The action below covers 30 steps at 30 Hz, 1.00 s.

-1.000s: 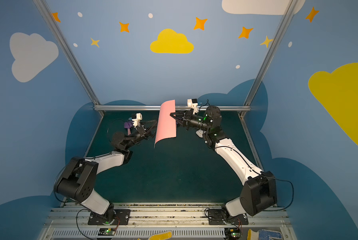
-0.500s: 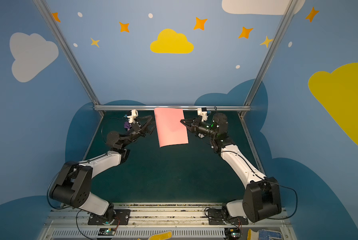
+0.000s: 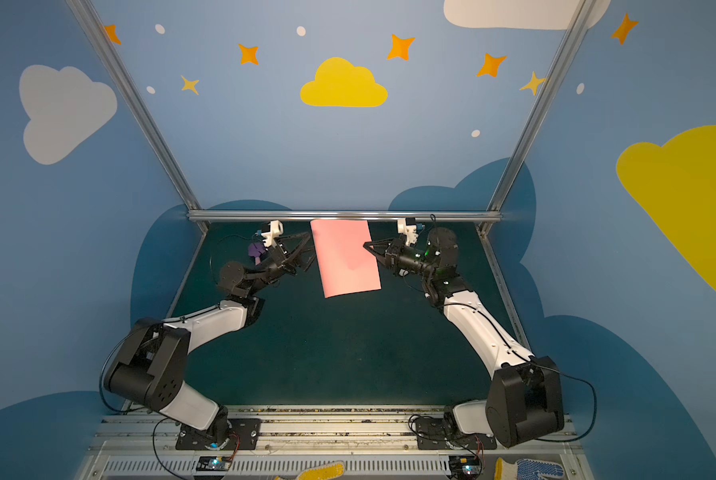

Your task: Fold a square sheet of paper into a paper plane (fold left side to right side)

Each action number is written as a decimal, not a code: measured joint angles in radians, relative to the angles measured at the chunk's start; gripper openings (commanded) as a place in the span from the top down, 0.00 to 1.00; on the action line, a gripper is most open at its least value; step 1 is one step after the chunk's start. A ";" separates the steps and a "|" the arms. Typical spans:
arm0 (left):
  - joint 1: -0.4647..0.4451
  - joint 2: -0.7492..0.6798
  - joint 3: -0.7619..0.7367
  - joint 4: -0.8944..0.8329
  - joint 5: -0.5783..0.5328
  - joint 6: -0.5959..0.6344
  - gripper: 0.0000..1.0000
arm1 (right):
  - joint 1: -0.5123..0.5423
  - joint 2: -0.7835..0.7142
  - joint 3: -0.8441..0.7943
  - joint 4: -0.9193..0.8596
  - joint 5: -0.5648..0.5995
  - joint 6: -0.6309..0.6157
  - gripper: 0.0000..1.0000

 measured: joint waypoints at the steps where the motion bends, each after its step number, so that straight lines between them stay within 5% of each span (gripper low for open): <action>1: -0.004 0.000 0.000 0.000 0.008 0.000 0.00 | -0.002 0.006 0.006 -0.007 -0.001 -0.008 1.00; 10: -0.024 -0.002 0.000 -0.008 0.060 0.011 0.00 | -0.023 0.140 0.081 -0.129 -0.011 -0.126 1.00; 23: -0.028 -0.004 -0.003 -0.119 0.059 0.075 0.01 | -0.013 0.116 0.103 -0.135 -0.061 -0.164 1.00; 30: -0.055 0.013 -0.003 -0.113 0.062 0.069 0.02 | -0.003 0.101 0.156 -0.212 -0.074 -0.287 1.00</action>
